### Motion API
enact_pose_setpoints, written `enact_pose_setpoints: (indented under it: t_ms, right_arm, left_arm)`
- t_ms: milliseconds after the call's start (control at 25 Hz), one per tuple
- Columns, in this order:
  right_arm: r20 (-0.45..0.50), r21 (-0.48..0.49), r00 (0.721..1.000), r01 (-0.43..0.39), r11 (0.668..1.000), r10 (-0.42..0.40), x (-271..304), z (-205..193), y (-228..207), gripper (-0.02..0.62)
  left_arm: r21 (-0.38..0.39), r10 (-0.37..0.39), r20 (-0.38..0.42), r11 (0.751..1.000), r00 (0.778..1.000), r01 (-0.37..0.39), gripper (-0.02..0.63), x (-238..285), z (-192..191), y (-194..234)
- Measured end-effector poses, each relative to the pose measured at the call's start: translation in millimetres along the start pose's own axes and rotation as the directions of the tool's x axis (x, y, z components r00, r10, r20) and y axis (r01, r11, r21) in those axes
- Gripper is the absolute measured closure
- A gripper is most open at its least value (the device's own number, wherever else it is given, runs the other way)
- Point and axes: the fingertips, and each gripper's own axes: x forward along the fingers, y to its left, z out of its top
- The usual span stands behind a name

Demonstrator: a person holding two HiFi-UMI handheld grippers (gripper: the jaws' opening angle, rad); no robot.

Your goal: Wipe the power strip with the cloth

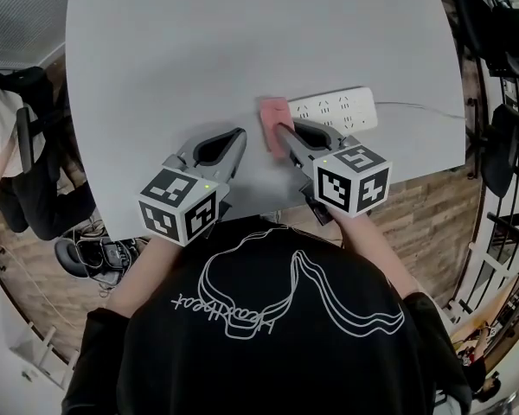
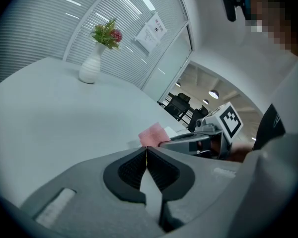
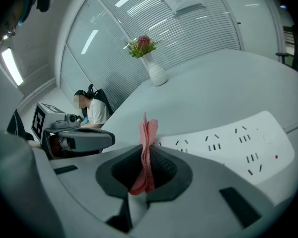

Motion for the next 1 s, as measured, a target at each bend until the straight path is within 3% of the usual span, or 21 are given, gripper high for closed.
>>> enact_pose_setpoints:
  t_ms: [480, 1000]
  right_arm:
    - [0.005, -0.010, 0.998, 0.068, 0.998, -0.068, -10, -3, -22, 0.554]
    - [0.036, 0.048, 0.986, 0.160, 0.986, -0.162, -41, 5, -70, 0.554]
  left_arm:
    - [-0.008, -0.017, -0.010, 1.000, 1.000, 0.017, 0.591, 8, -5, -1]
    - [0.009, -0.025, -0.028, 1.000, 0.999, 0.025, 0.591, 22, 1, -11]
